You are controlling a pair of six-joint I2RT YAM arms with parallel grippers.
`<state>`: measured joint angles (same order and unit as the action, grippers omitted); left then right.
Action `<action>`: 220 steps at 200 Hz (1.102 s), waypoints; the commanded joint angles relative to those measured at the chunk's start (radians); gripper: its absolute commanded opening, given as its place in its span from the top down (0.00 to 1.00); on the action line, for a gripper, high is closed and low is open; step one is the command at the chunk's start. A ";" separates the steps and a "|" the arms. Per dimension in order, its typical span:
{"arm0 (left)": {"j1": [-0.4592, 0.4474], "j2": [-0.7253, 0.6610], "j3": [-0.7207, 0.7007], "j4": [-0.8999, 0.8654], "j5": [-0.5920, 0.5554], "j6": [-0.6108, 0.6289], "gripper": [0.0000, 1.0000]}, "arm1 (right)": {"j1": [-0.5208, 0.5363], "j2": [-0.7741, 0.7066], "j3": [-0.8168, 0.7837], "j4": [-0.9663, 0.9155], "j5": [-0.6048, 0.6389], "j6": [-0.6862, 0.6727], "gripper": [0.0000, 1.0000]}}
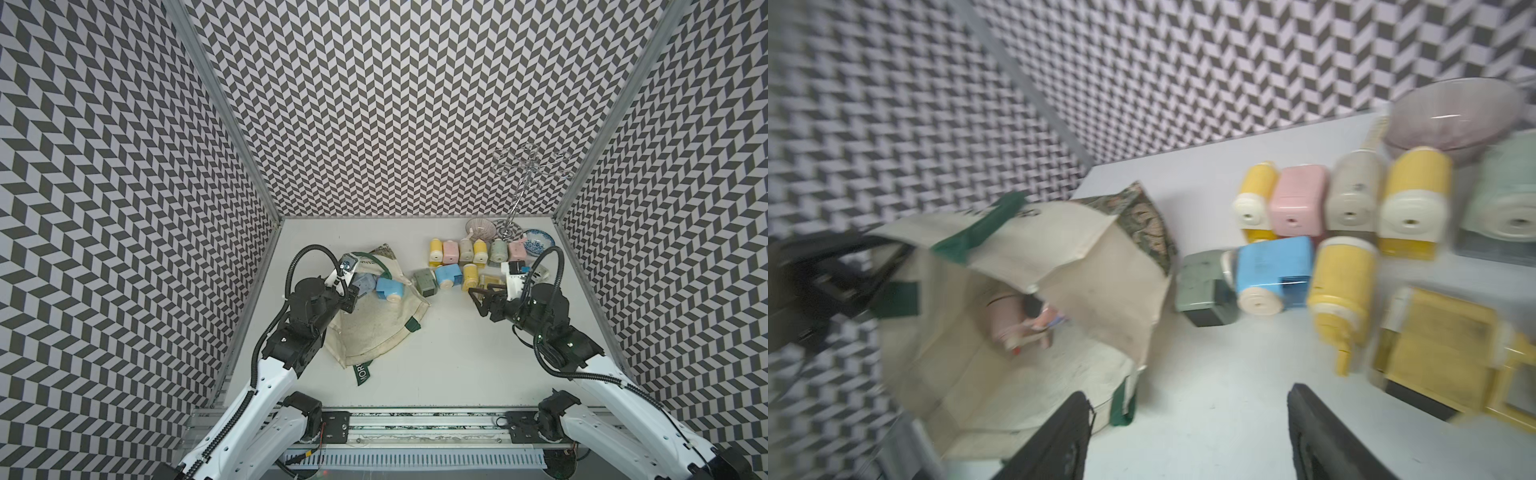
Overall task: Take out the pencil sharpeners from the tote bags
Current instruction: Place the pencil sharpener at the center of the board, then pick up the pencil sharpener from the canvas bag.
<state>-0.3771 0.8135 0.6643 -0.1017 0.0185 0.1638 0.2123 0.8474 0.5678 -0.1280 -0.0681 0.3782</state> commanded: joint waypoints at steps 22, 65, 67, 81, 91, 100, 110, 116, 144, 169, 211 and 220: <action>-0.001 -0.049 0.013 0.049 -0.012 0.021 1.00 | 0.201 -0.042 0.011 0.116 -0.189 -0.041 0.26; -0.001 -0.057 0.021 0.033 0.024 0.049 1.00 | 0.404 -0.039 -0.042 0.279 -0.303 -0.053 0.29; -0.002 -0.058 0.021 0.033 0.024 0.049 1.00 | 0.418 -0.035 -0.044 0.286 -0.304 -0.055 0.29; -0.001 -0.071 0.017 0.039 0.015 0.049 1.00 | 0.522 -0.001 -0.049 0.322 -0.306 -0.083 0.30; -0.001 -0.076 0.015 0.043 0.012 0.048 1.00 | 0.598 0.028 -0.057 0.355 -0.289 -0.104 0.30; -0.001 -0.082 0.015 0.042 0.011 0.045 1.00 | 0.667 0.064 -0.059 0.385 -0.263 -0.122 0.31; 0.000 -0.088 0.015 0.041 0.006 0.046 1.00 | 0.736 0.114 -0.053 0.412 -0.243 -0.146 0.31; -0.001 -0.093 0.014 0.042 0.003 0.047 1.00 | 0.778 0.148 -0.043 0.425 -0.216 -0.154 0.31; 0.000 -0.112 0.004 0.058 0.002 0.048 1.00 | 0.924 0.318 -0.012 0.550 -0.111 -0.170 0.28; 0.000 -0.107 0.005 0.054 0.003 0.049 1.00 | 0.995 0.499 0.066 0.631 -0.080 -0.140 0.27; 0.000 -0.114 0.004 0.063 0.000 0.047 1.00 | 1.034 0.790 0.234 0.712 0.061 0.001 0.21; -0.001 -0.111 0.003 0.066 -0.001 0.046 1.00 | 1.036 0.842 0.264 0.731 0.107 0.061 0.20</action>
<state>-0.3771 0.7307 0.6601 -0.1440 0.0090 0.2012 1.2427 1.5826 0.7574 0.4644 -0.0994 0.3054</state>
